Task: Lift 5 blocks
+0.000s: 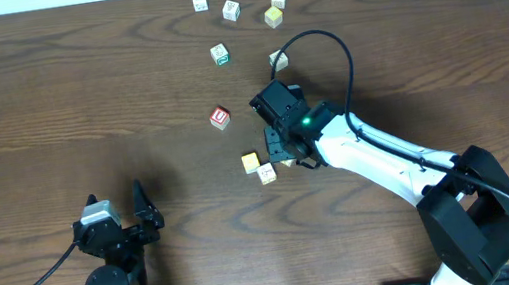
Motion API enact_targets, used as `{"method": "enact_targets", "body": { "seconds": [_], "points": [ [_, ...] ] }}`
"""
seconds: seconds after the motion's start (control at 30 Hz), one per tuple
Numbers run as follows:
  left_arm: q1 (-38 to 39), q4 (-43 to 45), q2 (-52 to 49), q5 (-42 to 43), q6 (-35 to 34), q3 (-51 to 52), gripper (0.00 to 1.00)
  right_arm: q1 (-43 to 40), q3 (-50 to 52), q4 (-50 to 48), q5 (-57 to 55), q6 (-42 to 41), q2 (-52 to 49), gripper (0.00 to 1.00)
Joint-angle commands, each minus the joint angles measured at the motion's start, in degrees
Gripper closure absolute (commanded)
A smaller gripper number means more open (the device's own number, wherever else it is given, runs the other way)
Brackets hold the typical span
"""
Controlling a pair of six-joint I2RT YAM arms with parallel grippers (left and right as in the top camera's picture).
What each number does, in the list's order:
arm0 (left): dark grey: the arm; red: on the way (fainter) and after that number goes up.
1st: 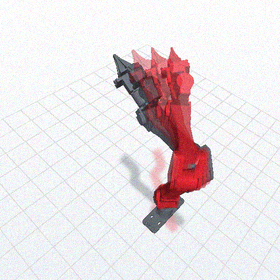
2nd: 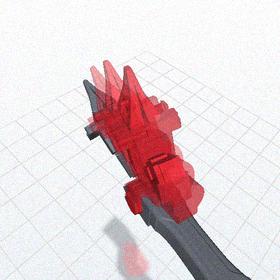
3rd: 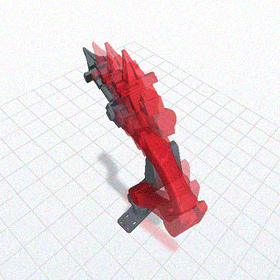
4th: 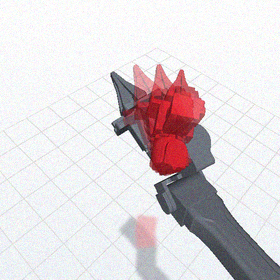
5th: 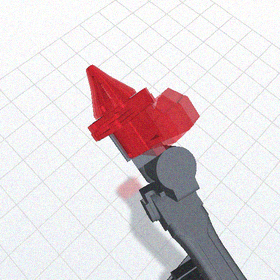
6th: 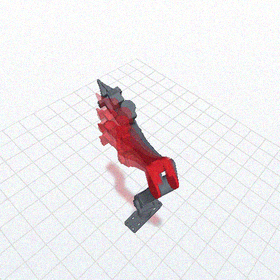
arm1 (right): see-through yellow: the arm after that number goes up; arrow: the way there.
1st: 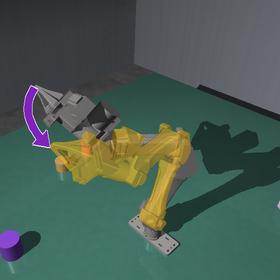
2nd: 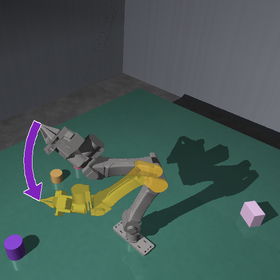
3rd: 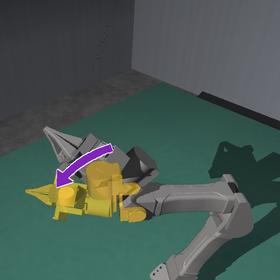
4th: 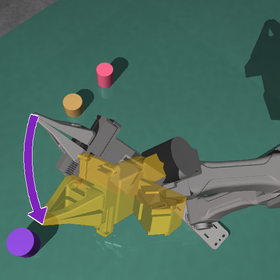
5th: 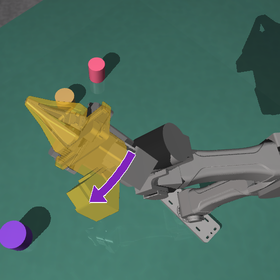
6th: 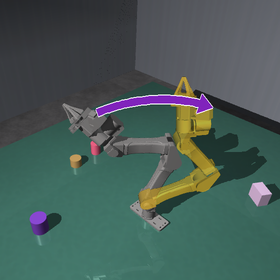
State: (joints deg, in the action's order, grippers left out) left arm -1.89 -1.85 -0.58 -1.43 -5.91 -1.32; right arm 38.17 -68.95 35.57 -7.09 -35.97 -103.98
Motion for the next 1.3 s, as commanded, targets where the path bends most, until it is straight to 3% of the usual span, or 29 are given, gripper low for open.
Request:
{"method": "enact_targets", "body": {
  "seconds": [0.0,0.23,0.6,1.27],
  "points": [
    [-0.3,-2.3,0.3,-0.5,0.5,1.1,0.2,-0.3,-0.8,0.2,-1.9,-8.0,0.6,0.51],
    [-0.3,-2.3,0.3,-0.5,0.5,1.1,0.2,0.5,-0.7,1.9,-1.9,-19.5,0.3,0.52],
    [-0.3,-2.3,0.3,-0.5,0.5,1.1,0.2,1.9,-0.6,3.6,-1.9,-25.8,-1.2,0.56],
    [-0.3,-2.3,0.3,-0.5,0.5,1.1,0.2,2.0,-0.6,3.4,-3.6,-26.1,-6.1,0.69]
  ]
}}
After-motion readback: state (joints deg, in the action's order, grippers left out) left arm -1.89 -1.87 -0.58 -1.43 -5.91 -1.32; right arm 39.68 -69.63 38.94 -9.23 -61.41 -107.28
